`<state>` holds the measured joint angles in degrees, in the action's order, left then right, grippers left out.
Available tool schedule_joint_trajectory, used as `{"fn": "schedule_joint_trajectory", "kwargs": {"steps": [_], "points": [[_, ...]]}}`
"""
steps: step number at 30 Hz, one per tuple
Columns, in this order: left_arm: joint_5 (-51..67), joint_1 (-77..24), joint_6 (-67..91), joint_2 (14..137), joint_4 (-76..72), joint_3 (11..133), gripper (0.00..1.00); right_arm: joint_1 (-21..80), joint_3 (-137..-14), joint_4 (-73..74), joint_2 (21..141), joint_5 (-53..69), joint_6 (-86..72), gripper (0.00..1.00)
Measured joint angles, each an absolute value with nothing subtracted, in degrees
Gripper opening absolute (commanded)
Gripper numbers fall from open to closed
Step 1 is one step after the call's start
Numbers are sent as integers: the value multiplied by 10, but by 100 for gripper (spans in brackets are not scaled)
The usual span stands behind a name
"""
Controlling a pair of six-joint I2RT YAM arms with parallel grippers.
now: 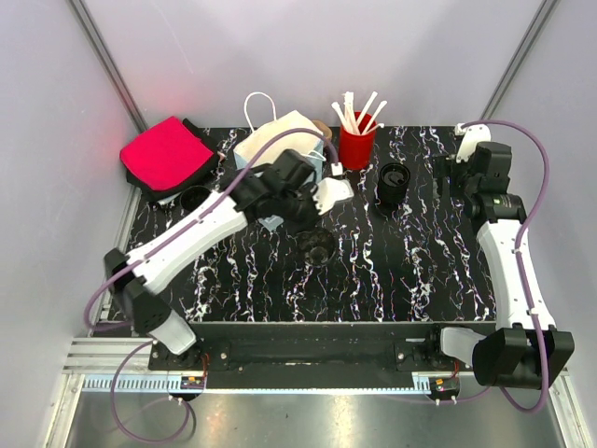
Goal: Pack the takeout coffee
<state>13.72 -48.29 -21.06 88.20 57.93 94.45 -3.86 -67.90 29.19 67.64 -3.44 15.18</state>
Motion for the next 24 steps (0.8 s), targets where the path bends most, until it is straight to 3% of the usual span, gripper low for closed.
{"fn": "schedule_joint_trajectory", "kwargs": {"steps": [12, 24], "points": [[167, -489, -174, 1106, 470, 1032, 0, -39, -656, 268, 674, -36, 147, 98], [169, -489, -147, 1212, 414, 1099, 0, -39, -641, 251, 674, -40, 147, 98]]}}
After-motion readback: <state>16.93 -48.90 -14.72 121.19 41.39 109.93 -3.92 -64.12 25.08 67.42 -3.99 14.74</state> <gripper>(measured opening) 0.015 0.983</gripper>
